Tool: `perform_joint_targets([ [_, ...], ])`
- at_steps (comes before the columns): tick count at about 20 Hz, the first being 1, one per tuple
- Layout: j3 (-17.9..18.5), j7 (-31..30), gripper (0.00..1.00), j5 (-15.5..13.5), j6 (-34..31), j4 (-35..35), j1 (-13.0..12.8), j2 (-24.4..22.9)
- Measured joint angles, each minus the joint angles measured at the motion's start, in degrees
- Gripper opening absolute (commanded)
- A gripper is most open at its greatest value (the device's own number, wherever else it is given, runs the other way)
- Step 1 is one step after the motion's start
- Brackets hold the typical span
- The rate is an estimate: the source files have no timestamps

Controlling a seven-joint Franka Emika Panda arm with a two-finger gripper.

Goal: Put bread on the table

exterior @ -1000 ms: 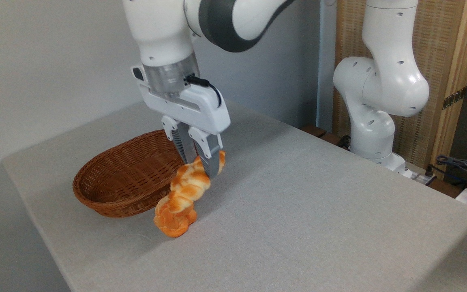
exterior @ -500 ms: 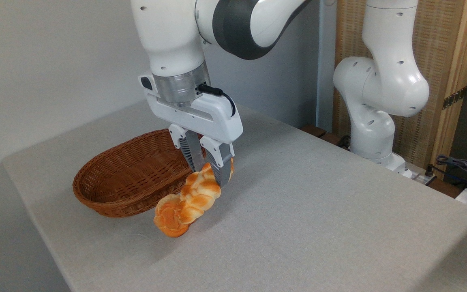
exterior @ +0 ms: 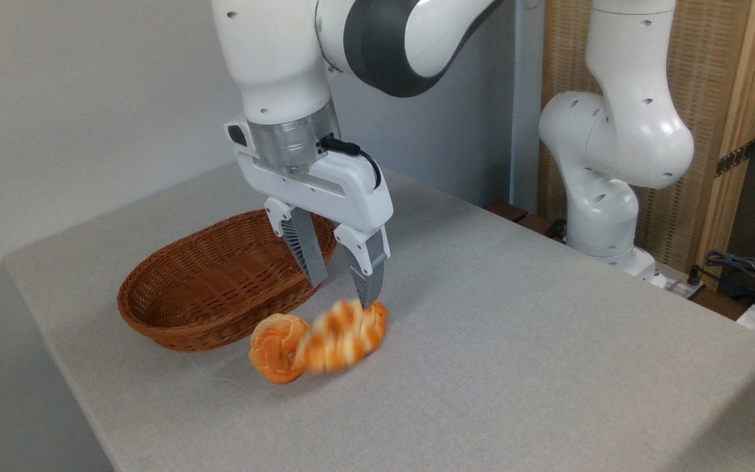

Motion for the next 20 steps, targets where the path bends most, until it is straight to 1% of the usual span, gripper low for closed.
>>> perform_joint_targets([
  [8, 0.00, 0.00, 1.00, 0.00, 0.40, 0.16, -0.02, 0.03],
  [14, -0.80, 0.22, 1.00, 0.00, 0.70, 3.39, -0.87, 0.11],
  [18, -1.18, 3.56, 1.00, -0.85, 3.89, 6.07, -1.26, 0.35],
  [20, -1.11, 3.89, 1.00, -1.03, 5.23, 6.40, -1.24, 0.69],
])
